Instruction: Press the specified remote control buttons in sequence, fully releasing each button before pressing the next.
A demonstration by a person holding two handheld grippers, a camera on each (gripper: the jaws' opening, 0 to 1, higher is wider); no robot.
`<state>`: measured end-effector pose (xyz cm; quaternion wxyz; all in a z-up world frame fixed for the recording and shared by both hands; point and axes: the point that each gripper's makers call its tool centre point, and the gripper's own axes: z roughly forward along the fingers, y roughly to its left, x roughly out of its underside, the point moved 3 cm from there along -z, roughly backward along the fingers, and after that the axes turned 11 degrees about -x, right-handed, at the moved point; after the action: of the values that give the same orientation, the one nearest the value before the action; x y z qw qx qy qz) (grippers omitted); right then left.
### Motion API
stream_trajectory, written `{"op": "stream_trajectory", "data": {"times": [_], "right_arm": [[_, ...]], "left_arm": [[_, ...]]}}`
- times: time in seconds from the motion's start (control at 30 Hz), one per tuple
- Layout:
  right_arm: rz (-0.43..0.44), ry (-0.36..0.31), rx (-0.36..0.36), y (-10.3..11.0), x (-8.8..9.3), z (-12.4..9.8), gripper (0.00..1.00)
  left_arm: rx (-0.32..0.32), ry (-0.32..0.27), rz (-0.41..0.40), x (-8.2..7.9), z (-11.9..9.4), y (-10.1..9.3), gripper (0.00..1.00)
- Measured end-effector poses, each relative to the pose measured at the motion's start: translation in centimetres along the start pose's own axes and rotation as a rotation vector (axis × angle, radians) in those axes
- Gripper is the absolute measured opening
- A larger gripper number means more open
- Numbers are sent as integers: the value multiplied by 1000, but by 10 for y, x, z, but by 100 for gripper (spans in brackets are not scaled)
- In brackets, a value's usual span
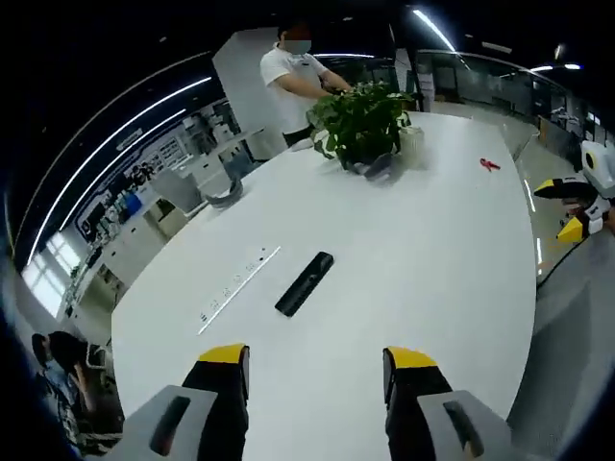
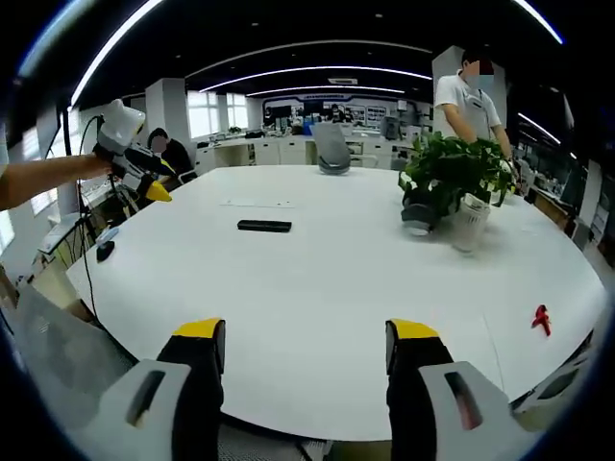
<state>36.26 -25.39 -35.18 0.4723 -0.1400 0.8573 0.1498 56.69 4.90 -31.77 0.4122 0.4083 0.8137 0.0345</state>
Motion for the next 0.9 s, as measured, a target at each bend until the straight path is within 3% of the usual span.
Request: {"op": "stream_trajectory", "data": {"times": [0.3,0.9], "right_arm": [[-6,20,-4,1,2,2,70],[0,52,17,-3,8,3,69]], "left_arm": [[99,16,61,-17,40,6,53],[239,93,169,-29,111,16,44]]}}
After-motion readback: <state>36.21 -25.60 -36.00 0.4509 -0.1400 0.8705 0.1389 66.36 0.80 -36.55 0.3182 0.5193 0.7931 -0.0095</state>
